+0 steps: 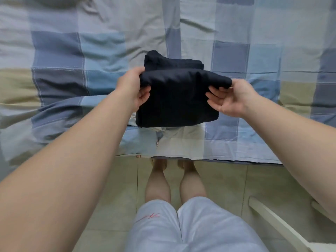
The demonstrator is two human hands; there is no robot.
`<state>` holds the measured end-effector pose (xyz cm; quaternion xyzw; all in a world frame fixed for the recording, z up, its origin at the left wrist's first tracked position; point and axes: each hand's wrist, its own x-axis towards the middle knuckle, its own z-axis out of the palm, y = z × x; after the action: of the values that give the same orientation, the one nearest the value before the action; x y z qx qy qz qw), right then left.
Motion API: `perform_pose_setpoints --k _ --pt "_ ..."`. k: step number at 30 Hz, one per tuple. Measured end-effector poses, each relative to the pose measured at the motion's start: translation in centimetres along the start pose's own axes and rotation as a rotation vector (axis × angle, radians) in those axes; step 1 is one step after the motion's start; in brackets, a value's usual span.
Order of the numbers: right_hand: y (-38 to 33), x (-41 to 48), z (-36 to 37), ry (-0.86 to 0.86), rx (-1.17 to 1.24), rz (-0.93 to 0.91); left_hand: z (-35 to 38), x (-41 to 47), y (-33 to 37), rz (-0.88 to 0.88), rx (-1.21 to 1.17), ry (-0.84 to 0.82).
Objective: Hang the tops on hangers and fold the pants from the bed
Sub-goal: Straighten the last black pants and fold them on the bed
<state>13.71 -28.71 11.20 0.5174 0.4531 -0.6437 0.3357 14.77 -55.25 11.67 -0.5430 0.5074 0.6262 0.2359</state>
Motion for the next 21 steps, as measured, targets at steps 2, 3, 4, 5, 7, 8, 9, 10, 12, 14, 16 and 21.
perform_pose_setpoints --k 2,3,4,5,7,8,9,10,12,14,16,21 --pt "-1.1 2.1 1.2 -0.016 0.026 -0.010 1.5 1.7 1.5 0.057 0.041 0.018" --pt "-1.5 3.3 1.8 -0.025 0.037 -0.018 2.2 2.5 2.0 0.100 0.069 0.024" --pt "-1.6 4.4 2.3 -0.033 0.037 -0.026 3.0 3.3 2.2 0.149 0.105 0.022" --pt "-1.5 5.8 2.9 -0.043 0.030 -0.033 3.9 4.3 2.3 0.205 0.142 0.012" --pt "-0.5 7.4 3.5 -0.068 -0.098 -0.084 4.7 5.5 1.2 0.353 0.206 -0.013" --pt "0.2 8.4 3.7 -0.063 -0.235 -0.132 5.0 6.4 0.5 0.430 0.276 -0.022" --pt "1.0 9.3 3.8 -0.052 -0.396 -0.193 5.0 7.4 -0.6 0.515 0.401 -0.017" --pt "1.9 10.2 3.9 -0.049 -0.542 -0.262 4.8 8.2 -1.7 0.605 0.576 0.002" --pt "3.5 11.8 3.7 -0.065 -0.744 -0.386 4.2 9.4 -4.1 0.794 0.987 0.116" --pt "4.9 13.3 2.8 -0.051 -0.943 -0.484 3.6 10.4 -6.1 0.925 1.236 0.261" --pt "6.0 14.2 1.8 -0.025 -1.170 -0.549 2.8 11.2 -7.5 0.893 1.227 0.325" --pt "6.5 15.9 0.4 0.038 -1.085 -0.576 2.1 12.7 -7.5 0.525 0.945 0.325"
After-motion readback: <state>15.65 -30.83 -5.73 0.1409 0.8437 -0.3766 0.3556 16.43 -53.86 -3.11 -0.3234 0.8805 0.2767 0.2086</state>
